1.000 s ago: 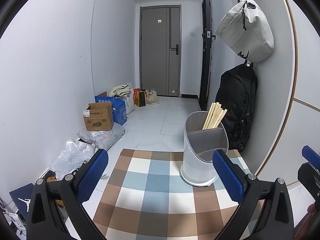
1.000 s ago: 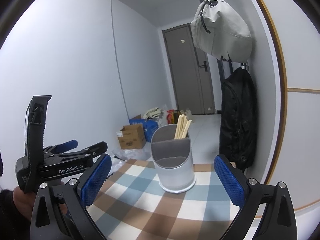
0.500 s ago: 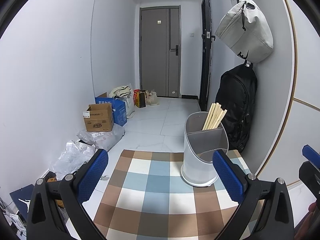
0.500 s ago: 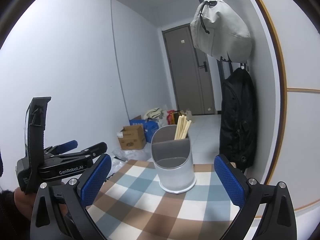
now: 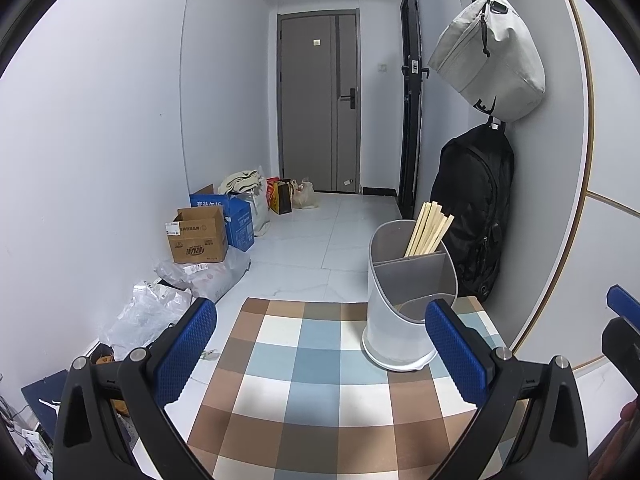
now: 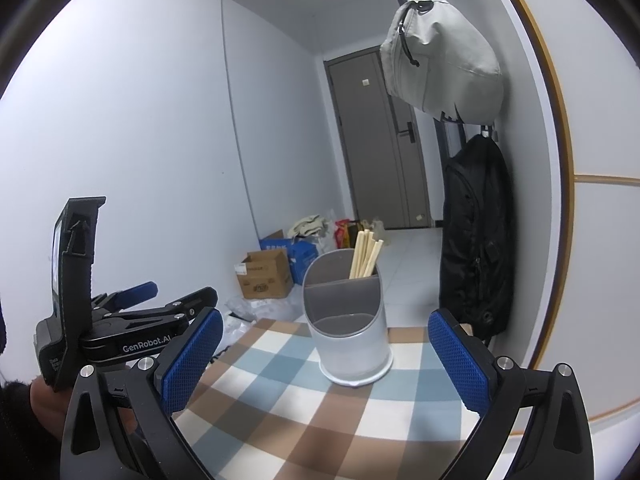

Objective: Organize utensils

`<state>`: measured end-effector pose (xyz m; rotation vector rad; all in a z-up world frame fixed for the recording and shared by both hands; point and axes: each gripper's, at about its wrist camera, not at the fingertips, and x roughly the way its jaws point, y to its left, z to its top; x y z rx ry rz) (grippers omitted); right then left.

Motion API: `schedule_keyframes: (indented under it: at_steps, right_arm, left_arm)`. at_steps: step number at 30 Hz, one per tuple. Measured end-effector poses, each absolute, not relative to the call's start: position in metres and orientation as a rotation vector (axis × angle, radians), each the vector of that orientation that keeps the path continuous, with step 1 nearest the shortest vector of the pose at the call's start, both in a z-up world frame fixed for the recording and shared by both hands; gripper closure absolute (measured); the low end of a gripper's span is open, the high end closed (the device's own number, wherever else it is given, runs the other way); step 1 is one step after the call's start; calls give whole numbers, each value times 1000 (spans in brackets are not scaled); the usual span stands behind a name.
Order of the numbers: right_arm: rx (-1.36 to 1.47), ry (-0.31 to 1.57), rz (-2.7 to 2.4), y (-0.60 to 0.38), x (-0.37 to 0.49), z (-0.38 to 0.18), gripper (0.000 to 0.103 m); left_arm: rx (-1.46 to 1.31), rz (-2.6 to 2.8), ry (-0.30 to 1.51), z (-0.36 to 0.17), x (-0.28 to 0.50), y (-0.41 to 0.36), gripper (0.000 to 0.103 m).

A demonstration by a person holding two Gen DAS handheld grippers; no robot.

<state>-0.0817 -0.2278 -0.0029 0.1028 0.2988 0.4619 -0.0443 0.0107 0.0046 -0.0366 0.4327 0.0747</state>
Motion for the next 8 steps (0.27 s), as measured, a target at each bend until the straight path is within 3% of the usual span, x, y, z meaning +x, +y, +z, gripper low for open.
schedule_keyframes:
  at_steps: [8]
  right_arm:
    - [105, 305, 463, -228, -82, -2, 0]
  left_arm:
    - [-33, 69, 433, 4, -45, 11, 2]
